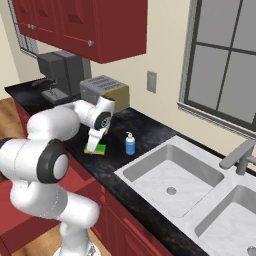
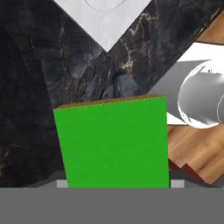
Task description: Restock the sink supplies by placing the sponge and soap dispenser on the counter and next to the sink. Make sure the soap dispenser is upright.
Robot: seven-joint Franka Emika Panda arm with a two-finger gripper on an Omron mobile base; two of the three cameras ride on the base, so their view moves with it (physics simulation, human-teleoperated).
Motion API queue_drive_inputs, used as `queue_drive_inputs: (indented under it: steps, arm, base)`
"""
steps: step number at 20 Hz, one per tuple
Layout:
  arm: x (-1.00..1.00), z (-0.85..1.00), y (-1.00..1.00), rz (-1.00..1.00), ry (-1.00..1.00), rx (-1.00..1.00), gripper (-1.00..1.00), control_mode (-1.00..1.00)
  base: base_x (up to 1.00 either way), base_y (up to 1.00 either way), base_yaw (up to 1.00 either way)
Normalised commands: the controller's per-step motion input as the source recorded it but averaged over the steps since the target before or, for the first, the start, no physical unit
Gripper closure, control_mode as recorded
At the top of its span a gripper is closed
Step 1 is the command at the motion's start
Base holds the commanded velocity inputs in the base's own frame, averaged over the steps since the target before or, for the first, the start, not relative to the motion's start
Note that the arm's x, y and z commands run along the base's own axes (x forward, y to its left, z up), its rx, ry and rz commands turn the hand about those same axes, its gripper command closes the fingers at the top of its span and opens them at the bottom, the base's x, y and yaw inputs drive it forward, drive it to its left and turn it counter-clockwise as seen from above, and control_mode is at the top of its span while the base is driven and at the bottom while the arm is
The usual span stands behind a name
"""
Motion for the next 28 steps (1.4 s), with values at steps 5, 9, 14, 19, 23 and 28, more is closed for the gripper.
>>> queue_drive_inputs:
  steps: [5, 9, 14, 19, 23, 28]
  arm:
    - [0.03, -0.36, -0.55, -0.01, 0.00, 0.00, 1.00, -1.00]
    - [0.09, -0.30, -0.17, -0.02, 0.00, 0.00, 1.00, -1.00]
    - [0.12, -0.30, 0.02, -0.03, 0.00, -0.02, 1.00, -1.00]
    - [0.12, -0.31, 0.00, -0.03, 0.00, -0.03, 1.00, -1.00]
    - [0.00, -0.24, 0.00, -0.01, 0.00, -0.01, 1.00, -1.00]
    - [0.04, -0.17, 0.00, 0.00, 0.00, 0.00, 1.00, -1.00]
  base:
    - [0.00, 0.00, 0.00]
    - [0.00, 0.00, 0.00]
    - [0.00, 0.00, 0.00]
    - [0.00, 0.00, 0.00]
    - [0.00, 0.00, 0.00]
    - [0.00, 0.00, 0.00]
